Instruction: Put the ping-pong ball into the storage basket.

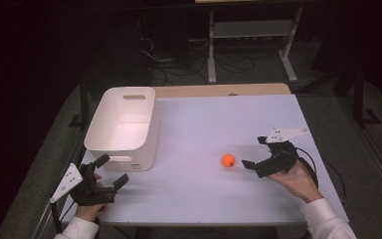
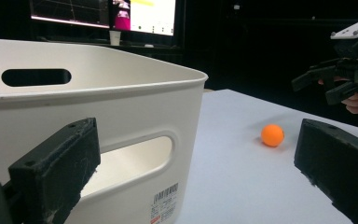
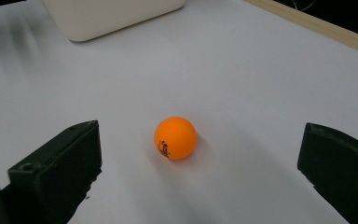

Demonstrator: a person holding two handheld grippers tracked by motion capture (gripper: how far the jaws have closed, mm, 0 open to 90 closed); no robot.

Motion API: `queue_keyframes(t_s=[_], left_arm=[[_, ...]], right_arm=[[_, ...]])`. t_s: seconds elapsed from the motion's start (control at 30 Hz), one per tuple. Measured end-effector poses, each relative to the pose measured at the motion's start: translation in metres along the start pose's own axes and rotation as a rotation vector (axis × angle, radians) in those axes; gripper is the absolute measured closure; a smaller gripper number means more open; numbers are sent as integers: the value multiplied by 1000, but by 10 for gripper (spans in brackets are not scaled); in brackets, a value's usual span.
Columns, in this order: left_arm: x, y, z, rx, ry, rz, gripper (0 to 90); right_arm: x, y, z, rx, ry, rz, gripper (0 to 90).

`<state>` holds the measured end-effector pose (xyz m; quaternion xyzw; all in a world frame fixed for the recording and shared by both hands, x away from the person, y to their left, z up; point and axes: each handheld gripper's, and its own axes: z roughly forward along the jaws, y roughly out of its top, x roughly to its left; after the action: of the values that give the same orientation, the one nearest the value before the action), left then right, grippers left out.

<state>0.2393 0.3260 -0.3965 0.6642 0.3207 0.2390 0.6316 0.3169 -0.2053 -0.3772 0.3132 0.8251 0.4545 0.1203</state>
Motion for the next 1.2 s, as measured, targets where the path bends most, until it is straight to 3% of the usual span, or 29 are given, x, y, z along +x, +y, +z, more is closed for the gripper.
queue_keyframes(t_s=[0.6, 1.2], left_arm=[[0, 0, 0, 1, -2, 0, 0], [-1, 0, -1, 0, -1, -6, 0]], right_arm=[[1, 13, 21, 60, 38, -36, 0], [3, 18, 41, 121, 76, -39, 0]])
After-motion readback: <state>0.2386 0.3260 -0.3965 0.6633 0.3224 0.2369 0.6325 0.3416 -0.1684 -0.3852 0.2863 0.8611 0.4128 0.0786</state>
